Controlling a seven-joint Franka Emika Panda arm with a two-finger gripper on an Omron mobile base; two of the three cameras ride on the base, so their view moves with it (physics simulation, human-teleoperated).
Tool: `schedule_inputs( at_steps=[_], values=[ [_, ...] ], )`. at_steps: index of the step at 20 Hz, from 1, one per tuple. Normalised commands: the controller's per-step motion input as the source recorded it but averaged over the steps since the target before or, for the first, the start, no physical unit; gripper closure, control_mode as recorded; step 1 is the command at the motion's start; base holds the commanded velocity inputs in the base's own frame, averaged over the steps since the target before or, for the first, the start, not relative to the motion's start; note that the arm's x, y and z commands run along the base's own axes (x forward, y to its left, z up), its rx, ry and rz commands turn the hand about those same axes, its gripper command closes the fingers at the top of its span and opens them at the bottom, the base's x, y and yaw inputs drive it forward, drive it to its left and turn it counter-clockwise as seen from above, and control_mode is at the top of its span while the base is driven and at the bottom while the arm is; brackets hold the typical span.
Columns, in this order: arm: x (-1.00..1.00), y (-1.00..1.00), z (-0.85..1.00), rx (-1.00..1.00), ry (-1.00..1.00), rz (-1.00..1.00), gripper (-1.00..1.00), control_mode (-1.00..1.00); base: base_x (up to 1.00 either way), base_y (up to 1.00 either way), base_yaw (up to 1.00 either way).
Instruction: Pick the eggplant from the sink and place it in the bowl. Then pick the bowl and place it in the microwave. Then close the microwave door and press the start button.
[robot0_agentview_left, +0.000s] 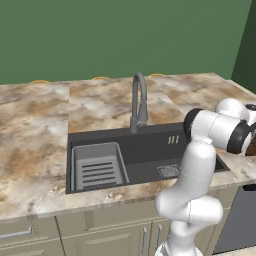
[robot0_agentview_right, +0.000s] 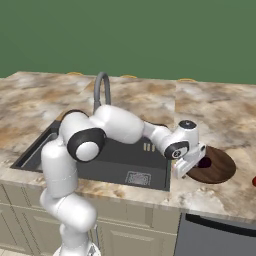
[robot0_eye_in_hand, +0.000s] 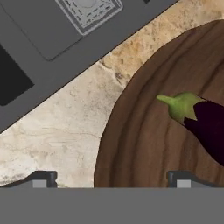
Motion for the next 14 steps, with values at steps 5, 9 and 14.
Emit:
schedule_inputs(
  at_steps=[5, 9, 14],
  values=[
    [0.19, 0.0, -0.1, 0.0, 0.0, -0.25, -1.0, -1.0, 0.0, 0.0, 0.0],
    [0.18, -0.08, -0.04, 0.0, 0.0, -0.21, -1.0, -1.0, 0.0, 0.0, 0.0],
    [0.07, -0.17, -0.22, 0.0, 0.0, -0.12, -1.0, -1.0, 0.0, 0.0, 0.0]
  ],
)
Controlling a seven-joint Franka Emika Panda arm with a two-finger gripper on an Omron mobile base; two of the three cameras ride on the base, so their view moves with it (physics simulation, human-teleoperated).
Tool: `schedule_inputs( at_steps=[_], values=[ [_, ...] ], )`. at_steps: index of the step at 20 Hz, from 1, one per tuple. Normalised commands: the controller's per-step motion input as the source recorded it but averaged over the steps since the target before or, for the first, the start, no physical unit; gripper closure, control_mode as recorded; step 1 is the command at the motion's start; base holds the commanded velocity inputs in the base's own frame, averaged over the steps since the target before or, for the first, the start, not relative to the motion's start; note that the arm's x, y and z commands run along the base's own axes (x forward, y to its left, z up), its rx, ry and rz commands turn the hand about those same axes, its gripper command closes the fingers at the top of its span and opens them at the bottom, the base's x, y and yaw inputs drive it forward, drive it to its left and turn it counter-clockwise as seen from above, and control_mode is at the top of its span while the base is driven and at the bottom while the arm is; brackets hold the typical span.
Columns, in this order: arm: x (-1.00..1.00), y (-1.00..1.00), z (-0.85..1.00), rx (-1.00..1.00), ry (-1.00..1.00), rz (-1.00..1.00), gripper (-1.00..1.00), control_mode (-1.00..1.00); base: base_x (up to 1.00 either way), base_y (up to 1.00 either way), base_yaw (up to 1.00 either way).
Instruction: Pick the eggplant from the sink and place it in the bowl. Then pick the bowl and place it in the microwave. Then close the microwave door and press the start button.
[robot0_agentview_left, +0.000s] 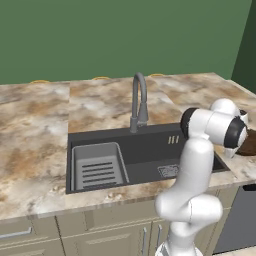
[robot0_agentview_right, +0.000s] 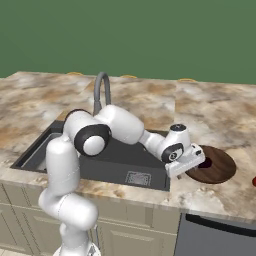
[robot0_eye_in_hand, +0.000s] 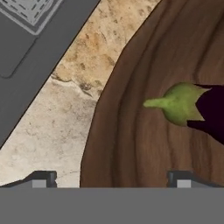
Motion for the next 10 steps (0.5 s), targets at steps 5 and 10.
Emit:
schedule_inputs(
  at_steps=[5, 10],
  values=[
    [0.0, -0.34, -0.33, 0.0, 0.0, -0.02, -1.0, -1.0, 0.0, 0.0, 0.0],
    [0.0, -0.34, -0.14, 0.0, -0.01, 0.0, -1.0, -1.0, 0.0, 0.0, 0.0]
  ],
)
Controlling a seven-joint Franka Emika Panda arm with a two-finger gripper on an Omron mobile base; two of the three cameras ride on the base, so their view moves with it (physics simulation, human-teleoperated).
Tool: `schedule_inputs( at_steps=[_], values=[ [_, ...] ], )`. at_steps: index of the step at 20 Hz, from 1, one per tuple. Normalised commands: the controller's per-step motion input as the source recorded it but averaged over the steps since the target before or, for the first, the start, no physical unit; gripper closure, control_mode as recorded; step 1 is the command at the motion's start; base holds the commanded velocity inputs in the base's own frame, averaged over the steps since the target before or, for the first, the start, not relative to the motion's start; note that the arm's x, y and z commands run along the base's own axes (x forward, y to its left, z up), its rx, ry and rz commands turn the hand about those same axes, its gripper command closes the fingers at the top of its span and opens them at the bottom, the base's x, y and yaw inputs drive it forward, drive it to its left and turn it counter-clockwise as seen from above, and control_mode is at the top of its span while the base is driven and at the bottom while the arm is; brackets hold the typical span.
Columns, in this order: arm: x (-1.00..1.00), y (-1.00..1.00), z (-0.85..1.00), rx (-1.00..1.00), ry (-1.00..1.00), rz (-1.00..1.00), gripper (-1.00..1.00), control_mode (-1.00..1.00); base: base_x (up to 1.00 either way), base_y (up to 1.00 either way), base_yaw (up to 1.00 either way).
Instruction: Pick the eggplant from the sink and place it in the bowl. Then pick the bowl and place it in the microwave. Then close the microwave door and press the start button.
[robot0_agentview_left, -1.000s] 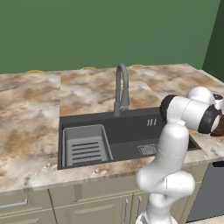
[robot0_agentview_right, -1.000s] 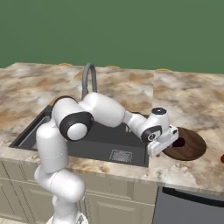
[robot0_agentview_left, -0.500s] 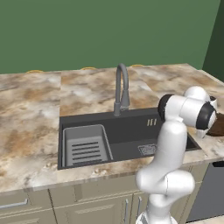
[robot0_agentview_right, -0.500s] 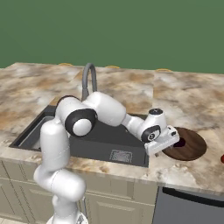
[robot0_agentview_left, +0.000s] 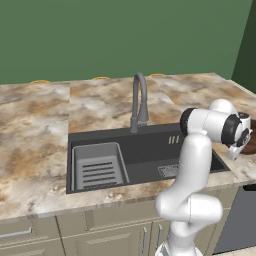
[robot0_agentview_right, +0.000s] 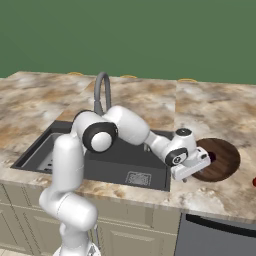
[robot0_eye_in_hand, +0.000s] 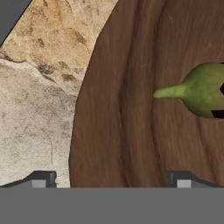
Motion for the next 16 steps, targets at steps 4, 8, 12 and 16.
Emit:
schedule_inputs(
  at_steps=[4, 8, 12, 16],
  values=[
    [-0.01, -0.17, 0.0, 0.0, -0.05, 0.0, -1.0, -1.0, 0.0, 0.0, 0.0],
    [-0.06, -0.05, 0.0, 0.0, -0.04, 0.0, 1.0, -1.0, 0.0, 0.0, 0.0],
    [-0.22, 0.0, 0.0, 0.0, -0.02, 0.0, 1.0, -1.0, 0.0, 0.0, 0.0],
    [-0.2, 0.04, 0.29, -0.01, -0.04, 0.0, 1.0, -1.0, 0.0, 0.0, 0.0]
  ],
)
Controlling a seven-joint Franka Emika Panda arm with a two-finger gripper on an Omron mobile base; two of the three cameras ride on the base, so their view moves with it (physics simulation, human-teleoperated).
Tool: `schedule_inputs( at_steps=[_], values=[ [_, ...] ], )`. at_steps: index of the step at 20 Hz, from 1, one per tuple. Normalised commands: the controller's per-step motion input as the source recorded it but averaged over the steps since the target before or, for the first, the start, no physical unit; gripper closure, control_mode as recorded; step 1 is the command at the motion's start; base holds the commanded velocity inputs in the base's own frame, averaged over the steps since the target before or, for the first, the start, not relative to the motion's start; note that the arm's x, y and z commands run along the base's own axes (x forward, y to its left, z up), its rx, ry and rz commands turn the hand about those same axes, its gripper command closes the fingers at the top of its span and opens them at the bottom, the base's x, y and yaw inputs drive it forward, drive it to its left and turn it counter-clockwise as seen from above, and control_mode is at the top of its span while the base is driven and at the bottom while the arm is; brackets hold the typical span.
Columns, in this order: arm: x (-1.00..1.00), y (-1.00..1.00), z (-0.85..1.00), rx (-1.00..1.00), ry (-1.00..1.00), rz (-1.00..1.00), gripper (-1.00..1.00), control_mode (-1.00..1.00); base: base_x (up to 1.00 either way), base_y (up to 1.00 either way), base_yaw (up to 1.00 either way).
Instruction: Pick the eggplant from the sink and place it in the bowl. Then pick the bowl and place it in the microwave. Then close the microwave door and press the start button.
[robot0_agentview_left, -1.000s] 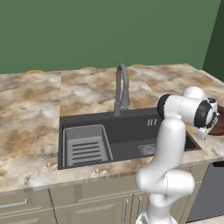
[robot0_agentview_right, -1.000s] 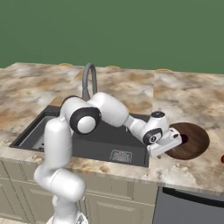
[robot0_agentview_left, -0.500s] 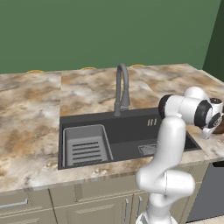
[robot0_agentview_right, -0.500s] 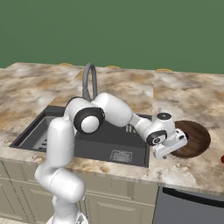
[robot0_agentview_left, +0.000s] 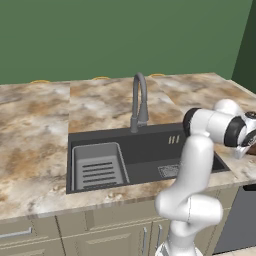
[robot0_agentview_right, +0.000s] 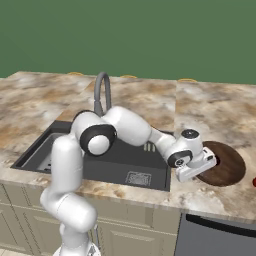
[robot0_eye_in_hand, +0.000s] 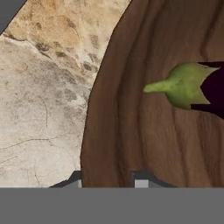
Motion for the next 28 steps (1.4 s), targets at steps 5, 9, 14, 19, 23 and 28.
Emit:
schedule_inputs(
  at_steps=[5, 9, 14, 19, 23, 28],
  values=[
    [-0.43, 0.11, 0.79, -0.03, -0.01, 0.05, 1.0, -1.0, 0.0, 0.0, 0.0],
    [-0.7, 0.37, 1.0, -0.11, -0.02, 0.1, 1.0, -1.0, 0.0, 0.0, 0.0],
    [-0.7, 0.62, 1.0, -0.14, 0.0, 0.15, 1.0, -1.0, 0.0, 0.0, 0.0],
    [-0.66, 0.87, 1.0, -0.15, 0.0, 0.23, 1.0, -1.0, 0.0, 0.0, 0.0],
    [-0.63, 0.64, 1.0, -0.1, 0.0, 0.2, 1.0, -1.0, 0.0, 0.0, 0.0],
    [-0.56, 0.33, 1.0, -0.03, 0.0, 0.13, 1.0, -1.0, 0.0, 0.0, 0.0]
  ],
)
